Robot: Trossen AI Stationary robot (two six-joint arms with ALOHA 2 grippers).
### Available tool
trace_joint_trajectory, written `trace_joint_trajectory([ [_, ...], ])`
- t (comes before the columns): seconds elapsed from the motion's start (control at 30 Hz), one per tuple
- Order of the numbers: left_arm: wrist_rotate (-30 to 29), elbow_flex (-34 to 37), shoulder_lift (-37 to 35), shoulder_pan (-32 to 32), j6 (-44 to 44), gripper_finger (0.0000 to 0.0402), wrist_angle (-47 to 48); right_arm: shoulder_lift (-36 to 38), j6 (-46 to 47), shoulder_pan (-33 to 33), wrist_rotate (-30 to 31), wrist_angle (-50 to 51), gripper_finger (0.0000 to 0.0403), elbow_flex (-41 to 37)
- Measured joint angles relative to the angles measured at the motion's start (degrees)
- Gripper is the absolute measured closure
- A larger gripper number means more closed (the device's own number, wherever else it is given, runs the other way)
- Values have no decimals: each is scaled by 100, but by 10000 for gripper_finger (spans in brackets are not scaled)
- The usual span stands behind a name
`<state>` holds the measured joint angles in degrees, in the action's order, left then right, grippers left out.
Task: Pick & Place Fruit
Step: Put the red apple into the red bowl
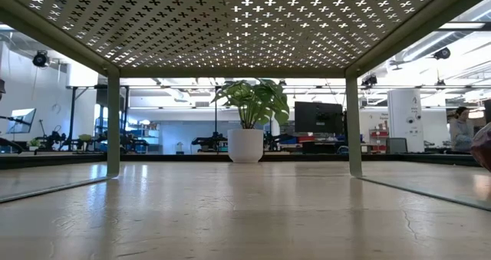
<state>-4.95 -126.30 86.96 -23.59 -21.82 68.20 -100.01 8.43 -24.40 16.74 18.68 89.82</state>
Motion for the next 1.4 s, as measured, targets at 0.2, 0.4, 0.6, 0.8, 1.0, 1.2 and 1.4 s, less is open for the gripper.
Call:
trace_joint_trajectory([
  [0.2,0,0,0,-4,0,3,0,15,-440,-15,-9,17,127,148],
  [0.4,0,-2,0,-2,0,3,16,85,-500,-60,-11,1075,116,687],
  [0.6,0,-2,-4,-2,-2,3,151,105,484,-278,-27,3414,105,1571],
  [0.8,0,-2,-7,-2,-36,3,400,116,2611,-654,107,5621,99,2095],
  [1.0,-29,-2,-9,-2,-48,3,487,118,4911,-1360,794,7101,116,2247],
  [1.2,-36,-2,-9,2,-94,3,487,165,6191,-1940,1199,7106,144,2104],
  [1.4,-42,-2,-11,2,-94,3,485,168,6922,-2237,1293,7086,166,1837],
])
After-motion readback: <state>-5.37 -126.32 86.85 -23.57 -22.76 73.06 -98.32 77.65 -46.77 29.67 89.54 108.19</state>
